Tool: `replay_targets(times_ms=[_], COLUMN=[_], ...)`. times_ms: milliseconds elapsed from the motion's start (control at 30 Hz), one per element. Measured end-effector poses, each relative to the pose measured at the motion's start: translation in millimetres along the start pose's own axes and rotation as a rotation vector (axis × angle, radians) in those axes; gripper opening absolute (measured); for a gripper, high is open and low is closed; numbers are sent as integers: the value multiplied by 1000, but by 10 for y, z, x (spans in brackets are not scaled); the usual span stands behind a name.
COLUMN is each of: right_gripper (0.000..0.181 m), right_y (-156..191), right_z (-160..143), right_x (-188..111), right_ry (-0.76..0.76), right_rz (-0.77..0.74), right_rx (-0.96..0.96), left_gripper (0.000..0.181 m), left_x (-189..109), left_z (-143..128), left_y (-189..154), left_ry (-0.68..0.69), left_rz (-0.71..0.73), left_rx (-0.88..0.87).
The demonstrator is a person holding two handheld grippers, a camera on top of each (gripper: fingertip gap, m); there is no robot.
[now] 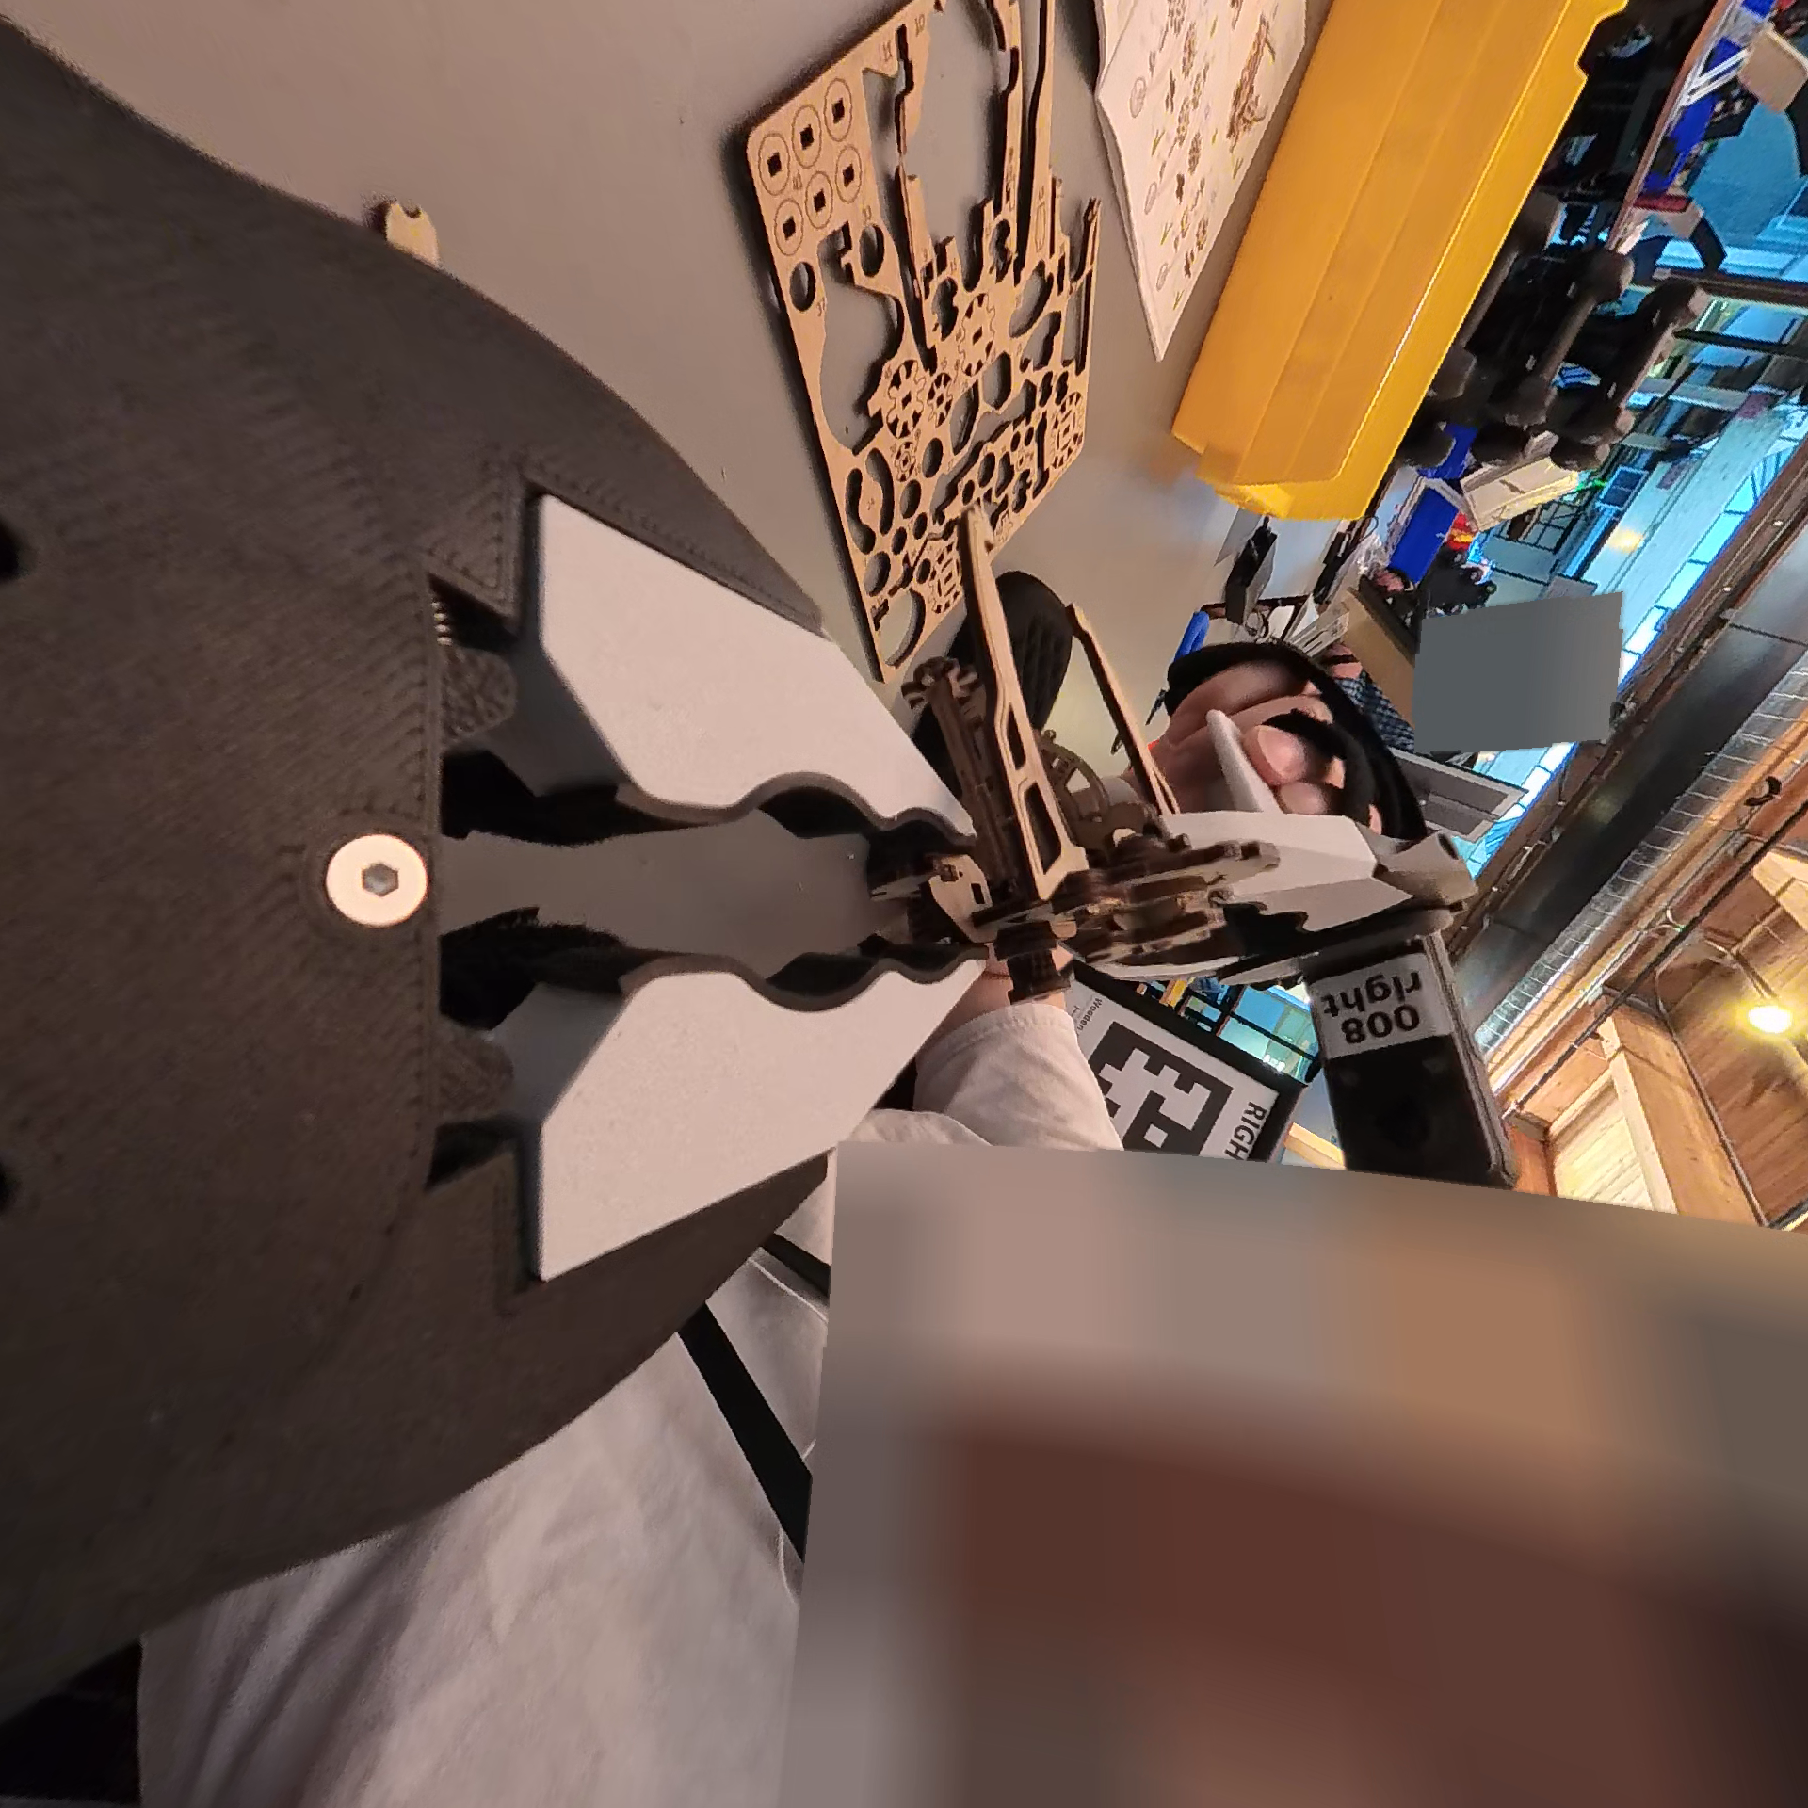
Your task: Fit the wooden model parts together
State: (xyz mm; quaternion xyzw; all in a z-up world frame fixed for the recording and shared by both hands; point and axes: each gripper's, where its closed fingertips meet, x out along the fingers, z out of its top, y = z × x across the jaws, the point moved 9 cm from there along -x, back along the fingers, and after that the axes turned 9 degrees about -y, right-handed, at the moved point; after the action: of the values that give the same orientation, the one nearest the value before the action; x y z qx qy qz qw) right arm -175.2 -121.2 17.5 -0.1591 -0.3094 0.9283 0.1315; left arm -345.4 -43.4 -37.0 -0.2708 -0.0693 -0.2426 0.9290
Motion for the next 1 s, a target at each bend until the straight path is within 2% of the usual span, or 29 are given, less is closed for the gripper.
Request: replay_targets(times_ms=[267, 367, 433, 600, 867, 1000], right_gripper=[30, 34, 39, 31, 30, 29], right_y=[2, -22, -9, -26, -60, -27], right_z=[6, 7, -2, -1, -33, -42], right_x=[9, 17, 16, 1, 17, 18], right_ry=[-1, -10, 6, 33, 16, 58], right_rz=[-15, -4, 7, -6, -17, -6], right_rx=[-28, 68, 65, 64, 138, 65], left_gripper=[16, 16, 16, 16, 16, 16], left_x=[-11, -8, 0, 2, -15, -13], left_z=[12, 18, 10, 5, 15, -8], left_y=[8, 1, 7, 16, 34, 52], left_ry=[-9, -10, -10, -8, -23, -2], left_rz=[7, 7, 14, 18, 32, 43], left_rx=[-14, -12, -14, -25, -38, -41])
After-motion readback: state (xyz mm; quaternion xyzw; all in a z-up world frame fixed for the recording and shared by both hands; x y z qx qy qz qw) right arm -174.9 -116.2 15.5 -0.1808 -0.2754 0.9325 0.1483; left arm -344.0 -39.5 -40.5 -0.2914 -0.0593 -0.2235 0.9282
